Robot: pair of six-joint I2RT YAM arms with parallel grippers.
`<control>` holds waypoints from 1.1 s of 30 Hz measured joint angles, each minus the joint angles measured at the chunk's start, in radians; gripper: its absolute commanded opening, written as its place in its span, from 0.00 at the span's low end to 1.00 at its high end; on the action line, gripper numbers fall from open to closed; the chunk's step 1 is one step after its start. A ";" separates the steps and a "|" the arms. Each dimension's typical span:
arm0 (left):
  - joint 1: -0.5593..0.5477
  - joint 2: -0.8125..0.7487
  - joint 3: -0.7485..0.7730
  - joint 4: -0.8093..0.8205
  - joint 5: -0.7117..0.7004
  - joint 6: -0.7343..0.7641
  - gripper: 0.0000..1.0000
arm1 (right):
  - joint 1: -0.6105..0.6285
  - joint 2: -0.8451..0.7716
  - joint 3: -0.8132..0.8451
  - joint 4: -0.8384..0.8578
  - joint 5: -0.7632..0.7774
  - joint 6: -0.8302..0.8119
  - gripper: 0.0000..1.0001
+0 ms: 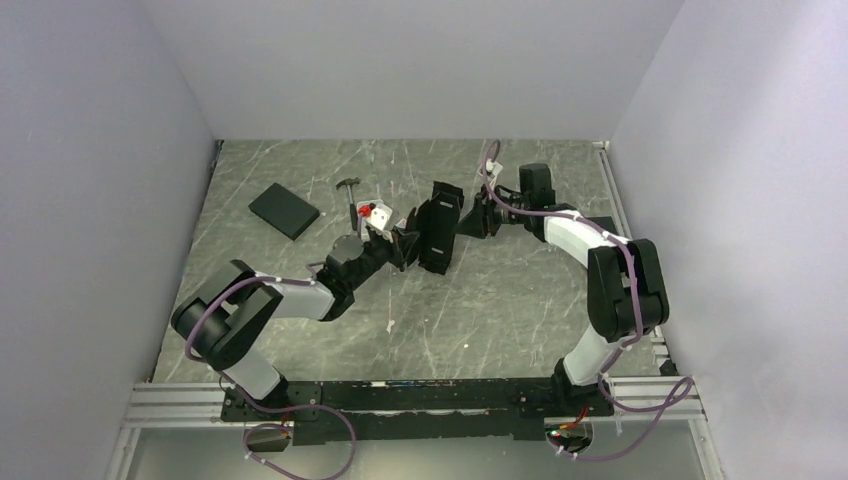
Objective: Fold the paper box
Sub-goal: Fold the paper box at the center of the board.
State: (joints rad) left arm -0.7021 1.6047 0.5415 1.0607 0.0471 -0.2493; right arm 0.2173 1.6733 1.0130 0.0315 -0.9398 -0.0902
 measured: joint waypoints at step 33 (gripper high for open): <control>0.100 -0.100 0.084 -0.341 0.316 0.021 0.00 | -0.095 0.172 0.316 -1.004 0.020 -1.141 0.58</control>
State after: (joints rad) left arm -0.6025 1.5043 0.6254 0.7197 0.3634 -0.2279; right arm 0.1223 1.8458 1.3293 -0.9722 -0.9195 -1.2312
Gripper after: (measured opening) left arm 0.022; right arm 0.578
